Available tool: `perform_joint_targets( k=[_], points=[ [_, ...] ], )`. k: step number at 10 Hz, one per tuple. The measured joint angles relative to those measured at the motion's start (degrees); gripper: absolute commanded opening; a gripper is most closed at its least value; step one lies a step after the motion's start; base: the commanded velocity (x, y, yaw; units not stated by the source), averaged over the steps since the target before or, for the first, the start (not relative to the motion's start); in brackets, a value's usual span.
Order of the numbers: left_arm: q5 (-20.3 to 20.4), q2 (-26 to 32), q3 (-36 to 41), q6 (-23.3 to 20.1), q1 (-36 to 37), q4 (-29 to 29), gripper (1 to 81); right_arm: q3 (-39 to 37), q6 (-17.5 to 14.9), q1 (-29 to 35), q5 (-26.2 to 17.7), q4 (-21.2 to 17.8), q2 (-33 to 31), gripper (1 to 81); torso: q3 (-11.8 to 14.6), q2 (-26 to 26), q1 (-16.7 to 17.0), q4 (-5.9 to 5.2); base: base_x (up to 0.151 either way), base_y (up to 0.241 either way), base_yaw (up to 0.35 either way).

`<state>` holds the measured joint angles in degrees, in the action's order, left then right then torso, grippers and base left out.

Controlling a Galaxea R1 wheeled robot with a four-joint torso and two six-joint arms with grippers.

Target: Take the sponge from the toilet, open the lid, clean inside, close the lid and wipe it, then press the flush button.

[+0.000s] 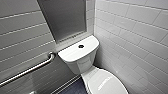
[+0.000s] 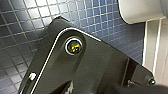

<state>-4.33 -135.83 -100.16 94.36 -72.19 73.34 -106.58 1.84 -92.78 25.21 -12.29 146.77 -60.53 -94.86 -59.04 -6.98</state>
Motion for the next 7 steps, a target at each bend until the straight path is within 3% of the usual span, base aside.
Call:
perform_joint_targets(
  k=[3, 5, 6, 7],
  points=[
    [1.4, -5.0, -10.6, 0.1, -4.4, 4.4, 81.1, -6.3, 0.1, 0.9, -1.5, 0.0, 3.2, 1.0, 0.0, 0.0, 0.0, 0.0, 0.0, 0.0, 0.0],
    [1.6, -9.5, -12.3, -0.2, -9.1, 5.1, 81.1, -7.6, 0.1, 1.4, -3.9, 0.1, 4.5, 1.0, 0.0, 0.0, 0.0, 0.0, 0.0, 0.0, 0.0],
    [0.3, -9.8, -12.3, -3.6, -9.5, 3.6, 81.1, -7.9, 0.1, 1.4, -3.9, 0.1, 4.4, 1.0, 0.0, 0.0, 0.0, 0.0, 0.0, 0.0, 0.0],
    [-1.4, -9.4, -12.5, -9.7, -9.1, 0.6, 81.1, -8.3, 0.1, 1.4, -3.9, 0.1, 4.2, 1.0, 0.0, 0.0, 0.0, 0.0, 0.0, 0.0, 0.0]
  ],
)
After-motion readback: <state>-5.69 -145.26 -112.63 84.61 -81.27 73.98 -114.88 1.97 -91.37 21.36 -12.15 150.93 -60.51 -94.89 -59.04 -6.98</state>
